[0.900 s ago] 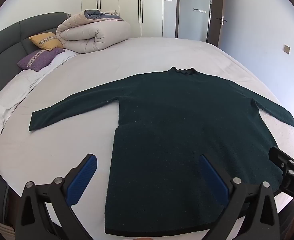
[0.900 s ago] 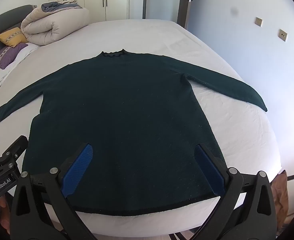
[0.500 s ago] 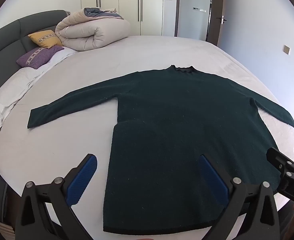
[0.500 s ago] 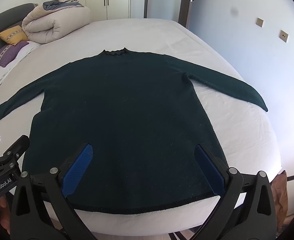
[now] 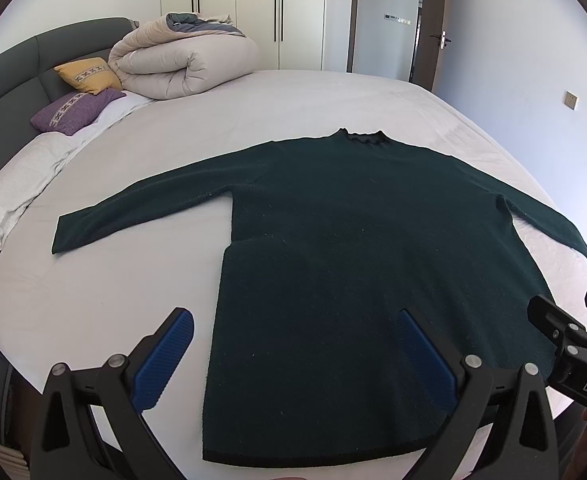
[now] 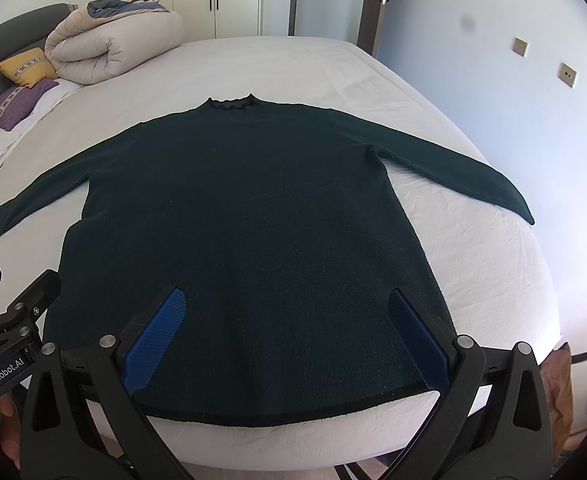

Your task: Fold small clothes

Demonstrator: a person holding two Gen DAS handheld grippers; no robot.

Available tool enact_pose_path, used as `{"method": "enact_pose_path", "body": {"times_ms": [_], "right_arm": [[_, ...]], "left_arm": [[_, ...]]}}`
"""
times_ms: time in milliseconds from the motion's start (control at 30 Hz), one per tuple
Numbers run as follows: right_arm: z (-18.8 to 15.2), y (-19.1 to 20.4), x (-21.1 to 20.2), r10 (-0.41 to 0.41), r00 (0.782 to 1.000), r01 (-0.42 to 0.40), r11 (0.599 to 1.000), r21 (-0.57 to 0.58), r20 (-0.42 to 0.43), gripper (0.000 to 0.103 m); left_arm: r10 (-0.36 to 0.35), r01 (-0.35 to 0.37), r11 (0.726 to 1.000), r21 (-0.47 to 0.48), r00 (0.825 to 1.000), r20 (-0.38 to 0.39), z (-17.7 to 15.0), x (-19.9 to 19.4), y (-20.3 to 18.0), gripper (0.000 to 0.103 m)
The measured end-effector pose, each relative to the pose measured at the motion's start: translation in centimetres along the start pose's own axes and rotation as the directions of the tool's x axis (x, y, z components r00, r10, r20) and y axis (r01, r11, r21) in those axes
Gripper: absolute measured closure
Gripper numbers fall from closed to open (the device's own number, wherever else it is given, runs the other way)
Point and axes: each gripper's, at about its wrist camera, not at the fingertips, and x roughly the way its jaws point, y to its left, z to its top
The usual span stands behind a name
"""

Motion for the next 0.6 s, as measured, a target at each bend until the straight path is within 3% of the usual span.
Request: {"method": "enact_pose_path", "body": {"times_ms": [600], "right_arm": [[-0.09,0.14,-0.01,-0.001,1.000,0.001,1.000,-0.003,-0.001,0.000]], "left_arm": [[-0.002,0.002,1.000,-0.001,1.000,-0.001,-0.16,-0.12,-0.19,0.000]]}}
